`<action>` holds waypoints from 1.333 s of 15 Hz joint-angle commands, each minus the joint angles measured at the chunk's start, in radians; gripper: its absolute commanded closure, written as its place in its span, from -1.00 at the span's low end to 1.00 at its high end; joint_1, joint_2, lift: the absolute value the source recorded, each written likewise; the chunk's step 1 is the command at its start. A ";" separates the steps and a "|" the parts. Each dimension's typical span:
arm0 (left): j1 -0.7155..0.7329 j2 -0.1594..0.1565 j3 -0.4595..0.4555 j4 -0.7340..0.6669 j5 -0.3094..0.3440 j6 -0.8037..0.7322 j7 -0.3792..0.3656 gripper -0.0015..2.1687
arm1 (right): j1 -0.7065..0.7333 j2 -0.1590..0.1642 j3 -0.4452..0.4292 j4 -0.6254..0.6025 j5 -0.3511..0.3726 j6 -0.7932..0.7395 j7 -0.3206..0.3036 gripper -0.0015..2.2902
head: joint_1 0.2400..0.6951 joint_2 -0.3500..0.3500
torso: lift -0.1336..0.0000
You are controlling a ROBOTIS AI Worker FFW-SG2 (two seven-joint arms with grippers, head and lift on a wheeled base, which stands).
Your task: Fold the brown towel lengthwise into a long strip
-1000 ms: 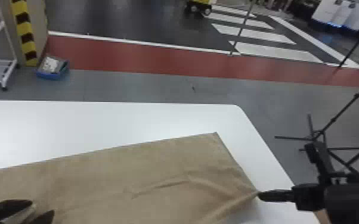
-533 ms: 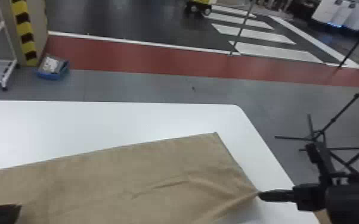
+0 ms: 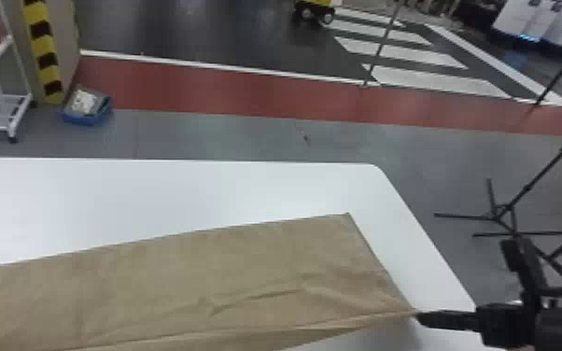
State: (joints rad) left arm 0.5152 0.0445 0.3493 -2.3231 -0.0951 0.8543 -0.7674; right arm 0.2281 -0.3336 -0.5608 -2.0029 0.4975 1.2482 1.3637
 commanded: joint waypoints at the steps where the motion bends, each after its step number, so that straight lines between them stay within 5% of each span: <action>1: -0.024 0.000 0.022 0.010 0.001 0.001 -0.001 0.14 | -0.033 0.002 -0.007 -0.025 -0.048 0.061 0.003 0.78 | 1.00 -0.88 | -0.72; 6: -0.129 -0.009 0.008 0.002 0.003 0.044 0.025 0.14 | -0.151 0.008 0.018 -0.106 -0.088 0.279 0.003 0.78 | 1.00 -0.63 | -0.72; 13: -0.138 -0.014 0.011 0.059 0.034 0.041 0.218 0.14 | -0.200 -0.033 0.004 -0.071 -0.073 0.300 0.003 0.78 | 1.00 -0.48 | -0.72; 20: -0.185 -0.014 -0.039 0.123 0.038 0.019 0.326 0.14 | -0.319 -0.067 0.127 0.023 -0.007 0.324 0.003 0.78 | 1.00 -0.44 | -0.72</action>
State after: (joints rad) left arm 0.3403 0.0307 0.3153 -2.2099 -0.0591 0.8766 -0.4460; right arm -0.0668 -0.3909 -0.4645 -2.0028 0.4756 1.5692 1.3636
